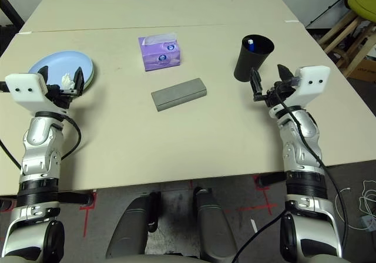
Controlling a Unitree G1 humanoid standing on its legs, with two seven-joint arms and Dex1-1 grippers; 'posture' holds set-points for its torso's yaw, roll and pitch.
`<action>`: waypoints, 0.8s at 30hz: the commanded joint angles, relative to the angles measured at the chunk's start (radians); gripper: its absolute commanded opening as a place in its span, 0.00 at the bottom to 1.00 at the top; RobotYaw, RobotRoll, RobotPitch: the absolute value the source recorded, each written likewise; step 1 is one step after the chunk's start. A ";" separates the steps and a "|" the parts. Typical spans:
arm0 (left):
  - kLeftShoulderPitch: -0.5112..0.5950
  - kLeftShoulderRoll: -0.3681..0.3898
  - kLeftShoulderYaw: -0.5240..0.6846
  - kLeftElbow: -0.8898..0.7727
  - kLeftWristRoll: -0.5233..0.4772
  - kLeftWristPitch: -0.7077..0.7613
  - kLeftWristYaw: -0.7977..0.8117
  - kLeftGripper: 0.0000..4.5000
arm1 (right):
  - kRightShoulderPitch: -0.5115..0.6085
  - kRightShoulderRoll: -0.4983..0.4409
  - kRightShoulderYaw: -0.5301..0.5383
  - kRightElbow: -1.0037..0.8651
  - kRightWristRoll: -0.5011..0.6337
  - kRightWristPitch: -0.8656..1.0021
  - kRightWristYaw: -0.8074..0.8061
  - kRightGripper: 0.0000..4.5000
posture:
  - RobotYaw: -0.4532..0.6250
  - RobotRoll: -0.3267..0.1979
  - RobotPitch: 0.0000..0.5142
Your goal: Organize and tidy the items on the table.
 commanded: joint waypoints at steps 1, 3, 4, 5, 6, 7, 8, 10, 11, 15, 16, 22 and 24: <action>0.034 0.006 0.033 -0.011 -0.024 -0.011 0.001 1.00 | -0.008 0.005 -0.017 0.015 0.010 0.000 -0.018 0.99 | 0.54 0.62 0.31; 0.040 0.004 0.040 -0.010 -0.036 -0.004 -0.006 1.00 | -0.008 0.013 -0.010 0.008 0.003 0.009 -0.023 0.99 | 0.54 0.62 0.31; 0.042 0.003 0.041 -0.009 -0.042 0.004 -0.009 1.00 | -0.007 0.014 -0.007 0.007 -0.001 0.010 -0.026 0.99 | 0.54 0.62 0.30; 0.043 0.003 0.042 -0.008 -0.050 0.013 -0.013 1.00 | -0.009 0.016 -0.010 0.006 0.000 0.012 -0.033 0.99 | 0.54 0.62 0.30; 0.042 0.003 0.042 -0.007 -0.062 0.024 -0.019 1.00 | -0.011 0.018 -0.012 0.006 0.000 0.010 -0.039 0.99 | 0.53 0.62 0.30; 0.041 0.002 0.043 -0.006 -0.076 0.032 -0.028 1.00 | -0.013 0.020 -0.016 0.008 0.000 0.004 -0.045 0.99 | 0.53 0.62 0.29; 0.040 0.001 0.043 -0.005 -0.090 0.037 -0.036 1.00 | -0.015 0.021 -0.018 0.011 0.002 -0.003 -0.045 0.99 | 0.53 0.62 0.29; 0.033 -0.002 0.046 0.000 -0.117 0.045 -0.051 1.00 | -0.015 0.028 -0.024 0.013 0.016 -0.021 -0.036 0.99 | 0.52 0.62 0.29; 0.027 -0.003 0.047 0.003 -0.129 0.046 -0.057 1.00 | -0.016 0.033 -0.027 0.012 0.025 -0.025 -0.033 0.99 | 0.52 0.62 0.28; 0.009 0.003 0.042 0.020 -0.144 0.051 -0.069 1.00 | -0.007 0.042 -0.028 0.009 0.023 -0.034 -0.045 0.99 | 0.52 0.62 0.27; 0.007 0.003 0.041 0.023 -0.145 0.051 -0.071 1.00 | -0.002 0.043 -0.029 0.005 0.022 -0.034 -0.050 0.99 | 0.52 0.62 0.27; -0.001 -0.001 0.039 0.032 -0.149 0.060 -0.074 1.00 | 0.015 0.031 -0.027 -0.007 0.013 -0.018 -0.066 0.99 | 0.51 0.62 0.27; 0.003 -0.002 0.037 0.031 -0.150 0.063 -0.075 1.00 | 0.015 0.022 -0.019 -0.009 0.011 -0.004 -0.056 0.99 | 0.51 0.62 0.27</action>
